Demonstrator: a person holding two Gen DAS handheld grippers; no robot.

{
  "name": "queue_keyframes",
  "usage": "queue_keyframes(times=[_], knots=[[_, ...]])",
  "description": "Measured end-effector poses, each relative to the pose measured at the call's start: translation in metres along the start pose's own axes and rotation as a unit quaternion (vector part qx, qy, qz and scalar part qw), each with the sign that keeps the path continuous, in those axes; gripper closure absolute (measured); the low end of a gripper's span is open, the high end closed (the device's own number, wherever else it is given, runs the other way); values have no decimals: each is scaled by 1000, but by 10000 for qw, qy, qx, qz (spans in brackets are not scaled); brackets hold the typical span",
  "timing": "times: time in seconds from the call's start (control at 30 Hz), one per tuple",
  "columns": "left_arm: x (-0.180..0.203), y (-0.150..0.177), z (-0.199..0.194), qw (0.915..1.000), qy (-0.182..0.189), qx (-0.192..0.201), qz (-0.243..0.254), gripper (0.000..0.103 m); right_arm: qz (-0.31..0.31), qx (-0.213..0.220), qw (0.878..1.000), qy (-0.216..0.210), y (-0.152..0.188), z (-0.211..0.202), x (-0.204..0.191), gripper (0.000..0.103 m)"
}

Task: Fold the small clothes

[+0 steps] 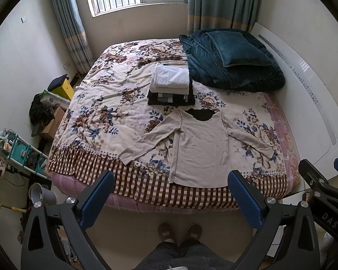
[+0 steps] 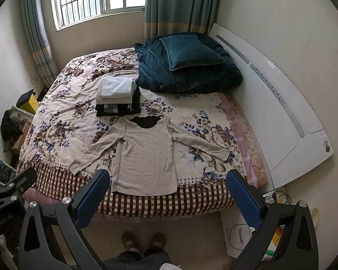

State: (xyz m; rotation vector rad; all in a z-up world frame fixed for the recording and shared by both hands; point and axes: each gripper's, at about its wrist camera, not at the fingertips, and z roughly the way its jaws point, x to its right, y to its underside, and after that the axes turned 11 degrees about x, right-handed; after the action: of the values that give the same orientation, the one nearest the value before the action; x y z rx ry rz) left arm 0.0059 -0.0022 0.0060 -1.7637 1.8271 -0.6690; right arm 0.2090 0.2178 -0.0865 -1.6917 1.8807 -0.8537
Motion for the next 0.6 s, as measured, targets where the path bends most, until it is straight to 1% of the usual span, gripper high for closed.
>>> queue_keyframes(times=[0.2, 0.23, 0.4, 0.5, 0.6], knots=[[1, -3, 0, 10000, 12, 10, 16, 0, 10, 15, 10000, -12, 2, -1, 3, 0], [1, -4, 1, 10000, 13, 11, 11, 0, -9, 13, 10000, -22, -18, -2, -4, 0], [1, -4, 0, 10000, 29, 26, 13, 0, -2, 30, 10000, -23, -23, -2, -4, 0], [0, -16, -1, 10000, 40, 34, 13, 0, 4, 43, 10000, -23, -28, -3, -4, 0], [0, -18, -1, 10000, 39, 35, 9, 0, 11, 42, 10000, -30, -34, -2, -3, 0]])
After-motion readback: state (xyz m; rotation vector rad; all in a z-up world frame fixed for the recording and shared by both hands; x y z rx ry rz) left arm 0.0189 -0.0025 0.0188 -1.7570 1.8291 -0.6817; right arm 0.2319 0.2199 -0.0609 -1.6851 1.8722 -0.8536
